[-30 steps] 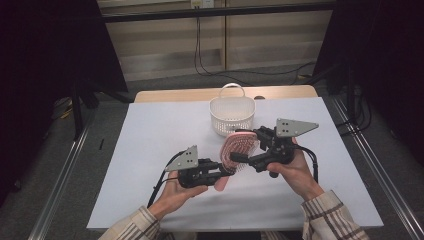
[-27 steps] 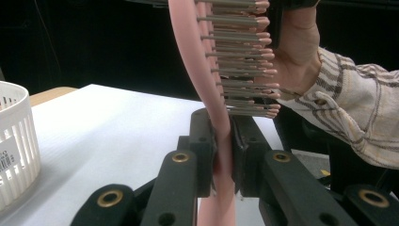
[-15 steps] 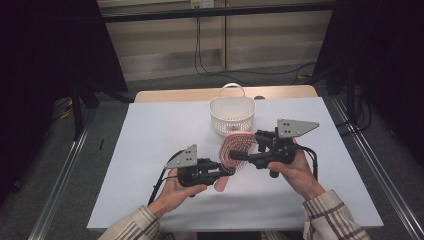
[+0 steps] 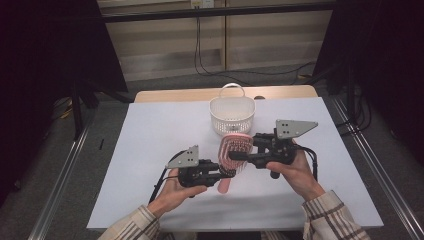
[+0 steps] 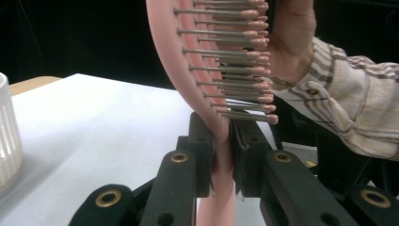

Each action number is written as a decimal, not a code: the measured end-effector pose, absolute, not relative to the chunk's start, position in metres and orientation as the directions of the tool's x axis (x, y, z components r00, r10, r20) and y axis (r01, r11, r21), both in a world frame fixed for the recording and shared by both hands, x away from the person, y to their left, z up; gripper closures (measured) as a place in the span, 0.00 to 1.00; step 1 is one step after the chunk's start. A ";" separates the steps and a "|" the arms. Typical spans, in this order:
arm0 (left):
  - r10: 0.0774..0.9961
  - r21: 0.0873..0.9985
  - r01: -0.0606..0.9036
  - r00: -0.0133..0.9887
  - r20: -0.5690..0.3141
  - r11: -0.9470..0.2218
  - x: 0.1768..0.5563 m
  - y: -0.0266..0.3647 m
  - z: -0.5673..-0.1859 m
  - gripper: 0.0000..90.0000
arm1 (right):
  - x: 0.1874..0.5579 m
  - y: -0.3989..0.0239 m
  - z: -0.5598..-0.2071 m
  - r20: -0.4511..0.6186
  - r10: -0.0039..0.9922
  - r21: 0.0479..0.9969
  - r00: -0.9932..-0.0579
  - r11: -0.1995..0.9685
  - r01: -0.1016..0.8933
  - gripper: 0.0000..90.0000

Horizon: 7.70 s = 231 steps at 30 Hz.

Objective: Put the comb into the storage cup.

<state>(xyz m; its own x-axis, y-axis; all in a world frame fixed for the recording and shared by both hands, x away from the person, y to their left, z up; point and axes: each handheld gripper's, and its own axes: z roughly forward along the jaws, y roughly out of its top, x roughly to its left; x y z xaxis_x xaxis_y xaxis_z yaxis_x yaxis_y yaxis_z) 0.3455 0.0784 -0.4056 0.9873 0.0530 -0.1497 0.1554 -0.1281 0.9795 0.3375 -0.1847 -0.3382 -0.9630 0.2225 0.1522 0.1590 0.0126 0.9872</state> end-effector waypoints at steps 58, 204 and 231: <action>0.465 0.974 0.158 0.883 -0.066 -0.162 0.339 0.106 -0.397 0.03 | 0.341 -0.196 -0.325 0.191 0.421 0.975 -0.887 0.020 0.220 0.70; 0.756 0.992 0.121 0.652 -0.049 -0.040 0.303 0.218 -0.424 0.03 | 0.487 -0.193 -0.311 0.157 0.806 0.986 -0.570 -0.094 0.139 0.70; 0.765 0.991 0.126 0.642 -0.047 -0.045 0.303 0.221 -0.425 0.03 | 0.489 -0.184 -0.348 0.174 0.808 0.980 -0.563 -0.085 0.181 0.70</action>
